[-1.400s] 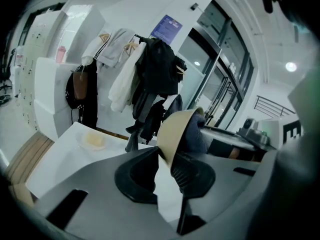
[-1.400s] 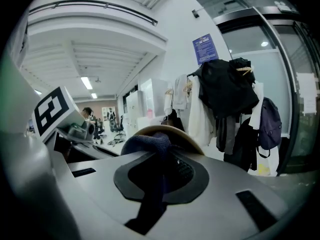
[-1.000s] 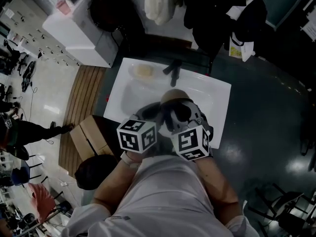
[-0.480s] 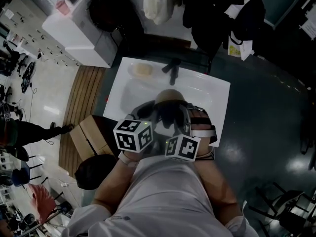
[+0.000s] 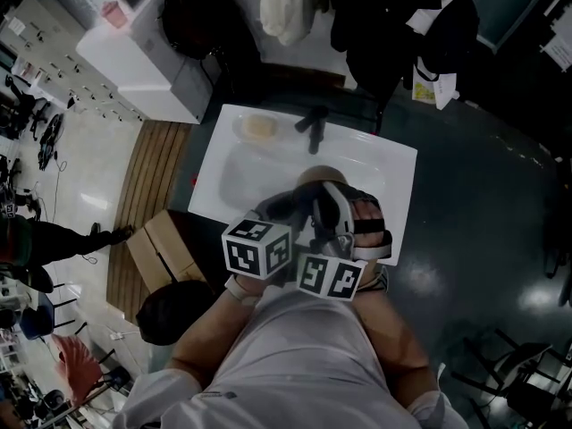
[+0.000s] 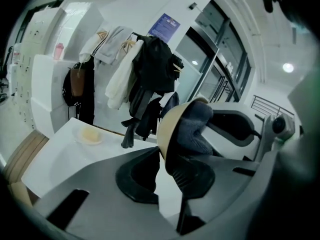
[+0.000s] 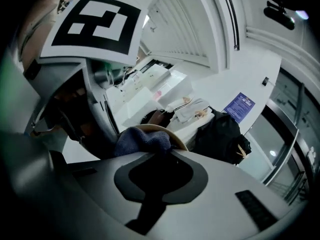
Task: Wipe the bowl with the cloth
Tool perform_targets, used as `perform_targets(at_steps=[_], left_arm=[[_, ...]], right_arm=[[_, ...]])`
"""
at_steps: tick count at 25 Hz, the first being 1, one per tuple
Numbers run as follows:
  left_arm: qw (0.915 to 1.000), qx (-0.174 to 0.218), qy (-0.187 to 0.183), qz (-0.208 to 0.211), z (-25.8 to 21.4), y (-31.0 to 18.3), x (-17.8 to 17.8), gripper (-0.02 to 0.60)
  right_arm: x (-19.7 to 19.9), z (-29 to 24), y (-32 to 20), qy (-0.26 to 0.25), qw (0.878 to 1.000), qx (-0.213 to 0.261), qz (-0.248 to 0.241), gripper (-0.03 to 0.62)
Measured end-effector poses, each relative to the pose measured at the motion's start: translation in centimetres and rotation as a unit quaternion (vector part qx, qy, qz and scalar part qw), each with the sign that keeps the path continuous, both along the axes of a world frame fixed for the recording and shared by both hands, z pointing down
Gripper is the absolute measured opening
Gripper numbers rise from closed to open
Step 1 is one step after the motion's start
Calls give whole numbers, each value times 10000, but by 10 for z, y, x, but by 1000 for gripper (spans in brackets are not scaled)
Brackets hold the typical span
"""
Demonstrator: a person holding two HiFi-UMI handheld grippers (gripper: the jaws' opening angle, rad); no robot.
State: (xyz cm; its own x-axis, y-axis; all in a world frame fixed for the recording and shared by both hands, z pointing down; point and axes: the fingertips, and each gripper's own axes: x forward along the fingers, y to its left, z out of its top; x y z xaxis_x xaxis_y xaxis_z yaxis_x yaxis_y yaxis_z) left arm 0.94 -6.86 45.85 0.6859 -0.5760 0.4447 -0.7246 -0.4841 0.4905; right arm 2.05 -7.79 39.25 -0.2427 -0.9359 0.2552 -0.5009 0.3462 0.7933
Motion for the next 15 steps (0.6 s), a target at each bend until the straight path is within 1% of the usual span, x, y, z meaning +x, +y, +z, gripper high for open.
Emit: perform_targets(at_steps=[3,5,7,12,15], left_arm=[[10000,38,27,-41,-2,-3,-4,49],[9997,58,182,-135,-5,-5,-10,46],[9991,60,333,-253,-9,-9,-16,38],[9972,40,540,-523,-12,-18,-30,29],[9968,34,518,-614,-9,-20,-38,29]], right_arm=[[-5,5,1,37,9999,-107,-89,37],[-6,13,2,106,9993,-305,-191,37],[-8,24,5,320,9980,-470,-289,35],[-20,48,10,833,9927,-733,-478,35],[-23,61,14,989,9885,-982,-583,35]])
